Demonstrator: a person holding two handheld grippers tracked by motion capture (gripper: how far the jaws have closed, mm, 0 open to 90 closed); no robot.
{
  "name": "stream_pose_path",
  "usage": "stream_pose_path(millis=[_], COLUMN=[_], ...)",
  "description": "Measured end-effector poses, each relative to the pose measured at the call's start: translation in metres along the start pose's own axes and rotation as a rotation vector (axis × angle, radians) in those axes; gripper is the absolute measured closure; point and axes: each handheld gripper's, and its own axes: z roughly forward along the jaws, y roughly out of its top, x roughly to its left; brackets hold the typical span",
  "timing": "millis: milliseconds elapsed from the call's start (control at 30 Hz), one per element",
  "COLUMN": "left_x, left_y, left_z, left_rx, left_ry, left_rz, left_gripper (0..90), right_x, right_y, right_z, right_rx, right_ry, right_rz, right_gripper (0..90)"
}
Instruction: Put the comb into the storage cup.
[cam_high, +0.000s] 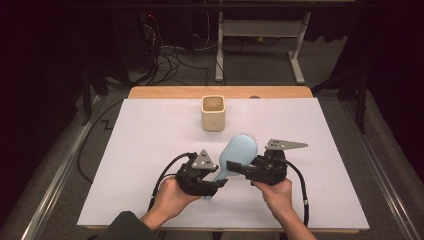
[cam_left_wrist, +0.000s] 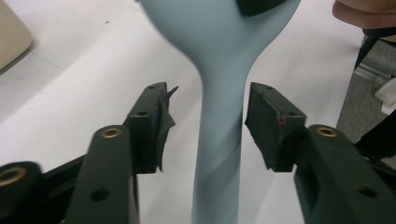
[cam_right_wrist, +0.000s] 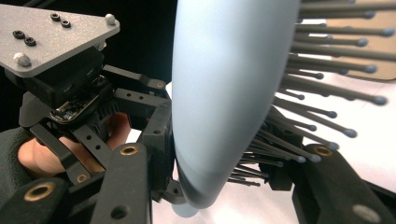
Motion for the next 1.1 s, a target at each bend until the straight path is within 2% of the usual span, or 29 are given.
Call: stream_pose_path(millis=[33, 133, 233, 567, 633, 733, 933, 1100], left_x=[0.000, 0.005, 0.009, 0.025, 0.030, 0.035, 0.042, 0.047], left_y=[0.000, -0.008, -0.015, -0.035, -0.041, -0.048, -0.062, -0.070], left_z=[0.000, -0.005, -0.011, -0.028, -0.034, -0.040, -0.053, -0.061], left_rx=[0.000, -0.042, -0.066, -0.119, -0.137, -0.148, -0.180, -0.203], left_ry=[0.000, 0.011, 0.041, 0.066, 0.094, 0.112, 0.160, 0.182], left_rz=[0.000, -0.028, -0.038, -0.098, -0.123, -0.140, -0.163, -0.176], left_gripper=[47.0, 43.4, 41.1, 37.9, 36.7, 36.2, 35.0, 34.7], right_x=[0.000, -0.001, -0.002, -0.004, -0.005, -0.005, -0.006, -0.006], right_y=[0.000, 0.003, 0.005, 0.007, 0.007, 0.008, 0.010, 0.011], right_z=[0.000, -0.003, -0.005, -0.009, -0.011, -0.013, -0.016, -0.018], right_rx=[0.000, 0.001, 0.008, 0.046, 0.051, 0.051, 0.061, 0.065], right_ry=[0.000, -0.015, -0.017, -0.043, -0.044, -0.045, -0.058, -0.066], right_rz=[0.000, -0.002, -0.006, -0.008, -0.004, -0.005, -0.004, -0.004], right_gripper=[55.1, 54.9, 54.9, 54.7, 54.6, 54.6, 54.5, 54.4])
